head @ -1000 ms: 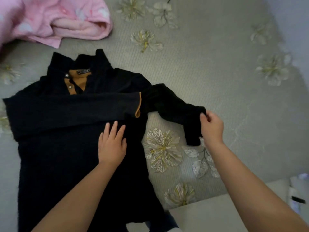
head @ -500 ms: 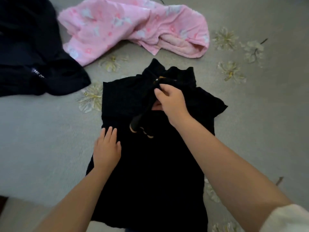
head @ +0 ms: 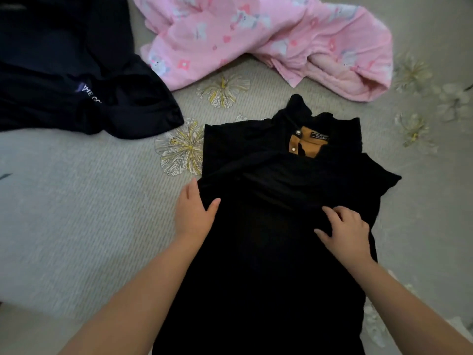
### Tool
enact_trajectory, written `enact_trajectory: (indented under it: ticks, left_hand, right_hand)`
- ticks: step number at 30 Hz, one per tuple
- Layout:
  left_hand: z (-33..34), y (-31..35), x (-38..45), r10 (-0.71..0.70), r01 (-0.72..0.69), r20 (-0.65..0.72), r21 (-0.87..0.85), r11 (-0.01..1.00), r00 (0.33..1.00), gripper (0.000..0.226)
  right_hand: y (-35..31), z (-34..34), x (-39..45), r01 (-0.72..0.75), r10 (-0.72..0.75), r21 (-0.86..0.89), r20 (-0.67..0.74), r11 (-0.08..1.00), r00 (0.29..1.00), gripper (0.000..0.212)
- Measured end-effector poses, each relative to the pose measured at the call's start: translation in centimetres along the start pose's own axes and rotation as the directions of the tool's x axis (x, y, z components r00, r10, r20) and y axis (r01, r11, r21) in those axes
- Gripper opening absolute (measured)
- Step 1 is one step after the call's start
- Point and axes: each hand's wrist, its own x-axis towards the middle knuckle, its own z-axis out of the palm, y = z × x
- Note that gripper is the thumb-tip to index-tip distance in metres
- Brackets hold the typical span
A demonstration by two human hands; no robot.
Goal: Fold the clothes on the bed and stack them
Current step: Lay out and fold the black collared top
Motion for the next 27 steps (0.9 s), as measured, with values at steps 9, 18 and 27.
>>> enact_trajectory:
  ticks: [9,18,27]
  left_hand:
    - [-2.4,3.7,3.1,0.387,-0.392,-0.156,0.0,0.92,0.909,0.024]
    - [-2.0,5.2,4.7,0.235,-0.234,-0.036,0.025,0.972,0.971,0.037]
    - [6.1,12.6,-0.6,0.384,-0.541,0.39,0.485,0.687,0.837,0.053]
  right_hand:
    - [3.5,-0.1,0.7,0.106,-0.11,-0.077,-0.047,0.991,0.993,0.032]
    - [7.4,-0.6,-0.8,0.228,-0.209,0.005,-0.382,0.974,0.9,0.019]
    - [10.4,2.7,-4.1,0.061,0.041,0.265,-0.364,0.962,0.931,0.047]
